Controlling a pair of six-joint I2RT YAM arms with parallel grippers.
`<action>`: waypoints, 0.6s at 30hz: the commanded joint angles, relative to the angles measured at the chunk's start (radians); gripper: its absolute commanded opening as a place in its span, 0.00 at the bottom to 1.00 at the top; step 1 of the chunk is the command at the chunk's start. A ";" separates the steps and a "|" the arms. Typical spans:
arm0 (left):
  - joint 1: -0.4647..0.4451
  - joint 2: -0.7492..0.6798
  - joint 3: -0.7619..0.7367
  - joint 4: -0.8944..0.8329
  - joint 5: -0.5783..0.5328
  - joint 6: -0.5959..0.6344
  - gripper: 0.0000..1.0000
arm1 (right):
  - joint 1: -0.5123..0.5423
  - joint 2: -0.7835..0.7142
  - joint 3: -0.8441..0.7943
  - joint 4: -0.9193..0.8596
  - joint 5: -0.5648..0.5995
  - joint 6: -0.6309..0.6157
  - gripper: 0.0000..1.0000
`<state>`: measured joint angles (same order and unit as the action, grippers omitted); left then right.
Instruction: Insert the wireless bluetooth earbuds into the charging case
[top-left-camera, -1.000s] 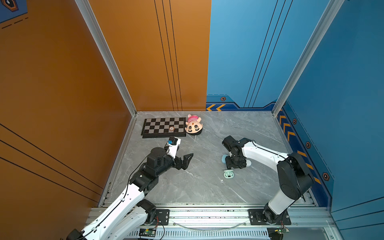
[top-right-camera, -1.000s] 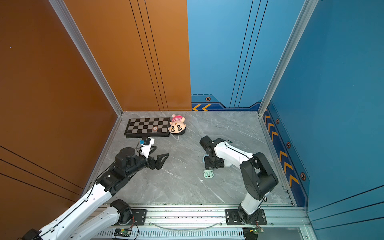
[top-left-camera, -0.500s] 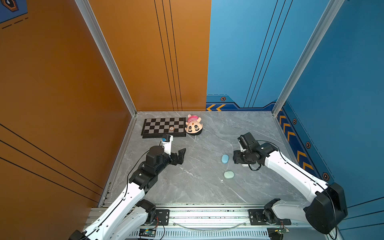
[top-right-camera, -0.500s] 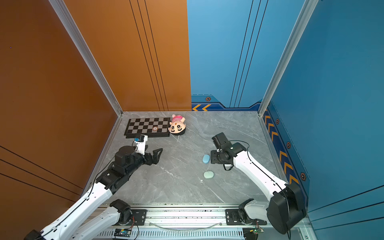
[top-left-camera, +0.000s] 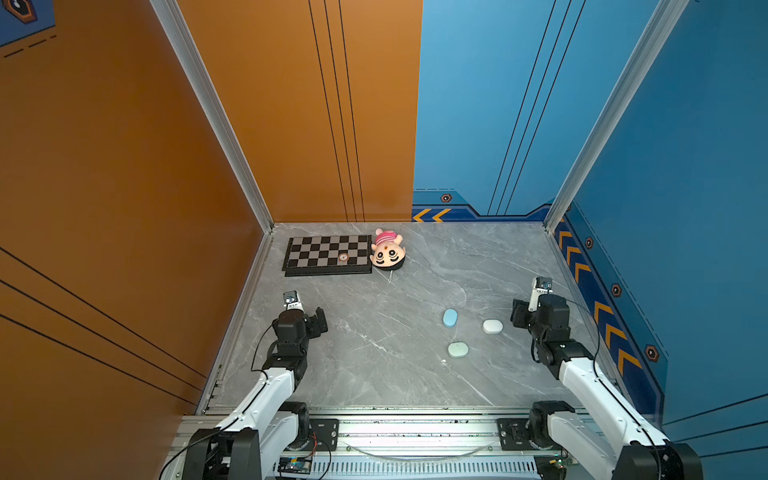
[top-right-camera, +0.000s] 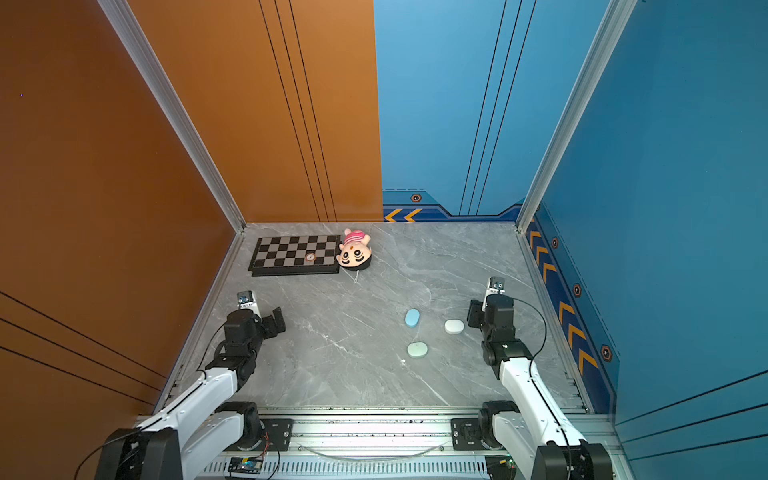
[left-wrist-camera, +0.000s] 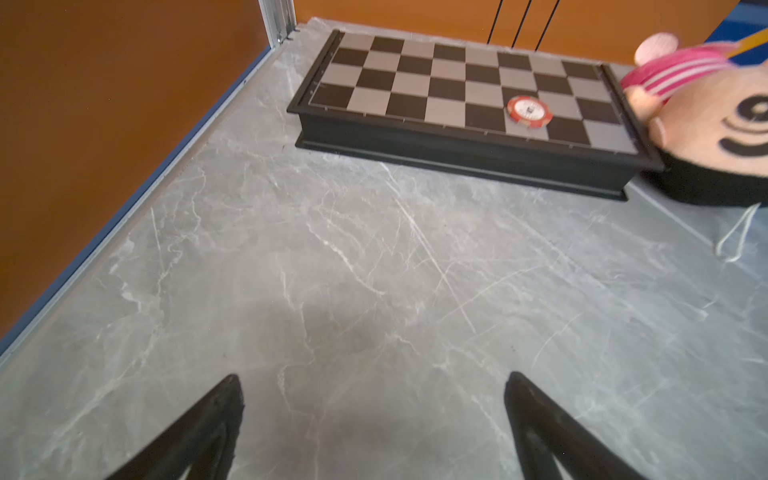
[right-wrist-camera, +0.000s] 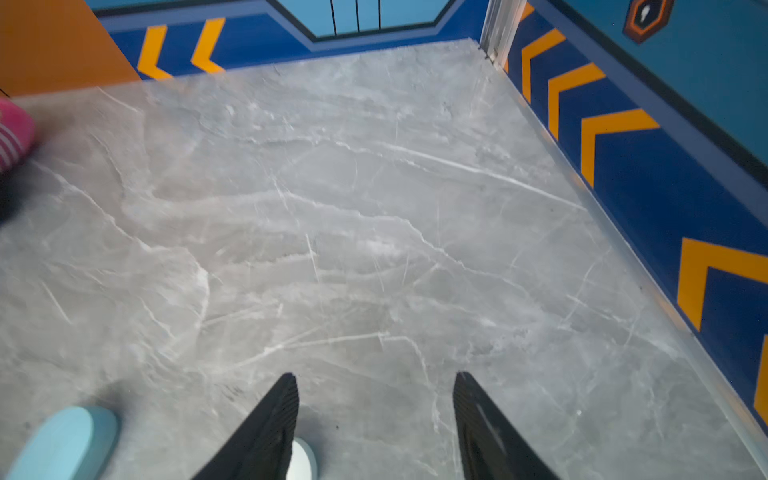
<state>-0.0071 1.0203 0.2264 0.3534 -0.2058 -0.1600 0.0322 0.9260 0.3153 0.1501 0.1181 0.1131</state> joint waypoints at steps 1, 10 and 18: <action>0.005 0.094 0.032 0.211 -0.003 0.048 0.98 | -0.002 0.060 -0.085 0.394 0.034 -0.067 0.61; -0.054 0.420 0.169 0.414 0.111 0.218 0.98 | -0.014 0.471 0.004 0.732 -0.005 -0.044 0.62; -0.002 0.545 0.157 0.562 0.141 0.168 0.98 | -0.026 0.623 0.056 0.765 -0.088 -0.057 0.75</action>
<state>-0.0223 1.5620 0.3885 0.8406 -0.0994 0.0109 0.0193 1.5372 0.3283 0.8841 0.0788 0.0624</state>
